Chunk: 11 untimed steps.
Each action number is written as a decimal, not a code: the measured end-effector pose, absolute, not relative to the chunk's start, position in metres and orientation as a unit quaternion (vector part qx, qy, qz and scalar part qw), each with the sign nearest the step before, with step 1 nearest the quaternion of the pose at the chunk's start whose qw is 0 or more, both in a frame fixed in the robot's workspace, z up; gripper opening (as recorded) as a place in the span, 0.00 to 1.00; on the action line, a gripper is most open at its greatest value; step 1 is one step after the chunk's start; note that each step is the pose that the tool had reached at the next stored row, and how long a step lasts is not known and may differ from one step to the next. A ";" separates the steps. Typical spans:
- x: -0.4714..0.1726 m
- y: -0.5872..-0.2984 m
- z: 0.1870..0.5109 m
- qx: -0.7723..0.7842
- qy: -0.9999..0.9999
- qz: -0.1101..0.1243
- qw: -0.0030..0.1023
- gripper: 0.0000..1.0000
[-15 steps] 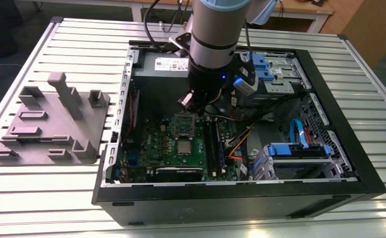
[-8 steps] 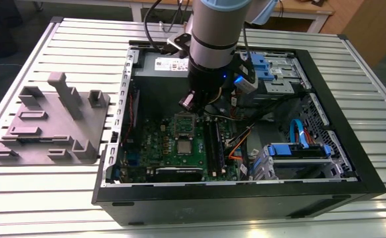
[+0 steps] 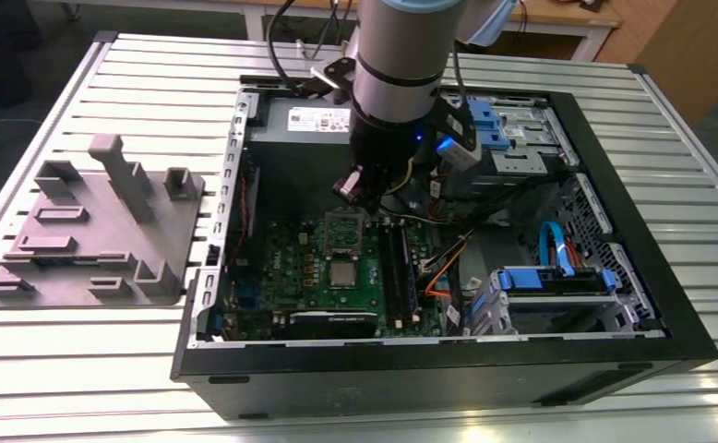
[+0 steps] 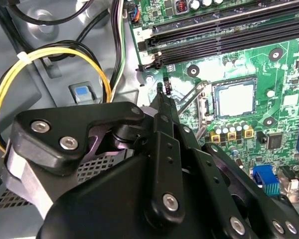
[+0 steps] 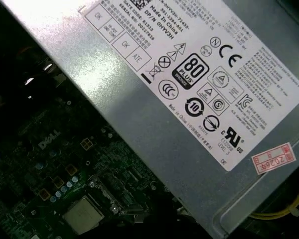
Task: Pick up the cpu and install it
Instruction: 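Close the cpu cover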
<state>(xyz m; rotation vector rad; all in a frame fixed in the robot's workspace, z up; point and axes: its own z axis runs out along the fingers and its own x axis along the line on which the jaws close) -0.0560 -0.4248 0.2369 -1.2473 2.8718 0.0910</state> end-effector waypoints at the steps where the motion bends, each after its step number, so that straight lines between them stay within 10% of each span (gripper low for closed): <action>1: -0.056 -0.425 0.237 -0.398 0.917 0.029 0.005 0.10; 11: -0.058 -0.425 0.239 -0.405 0.914 0.027 0.003 0.10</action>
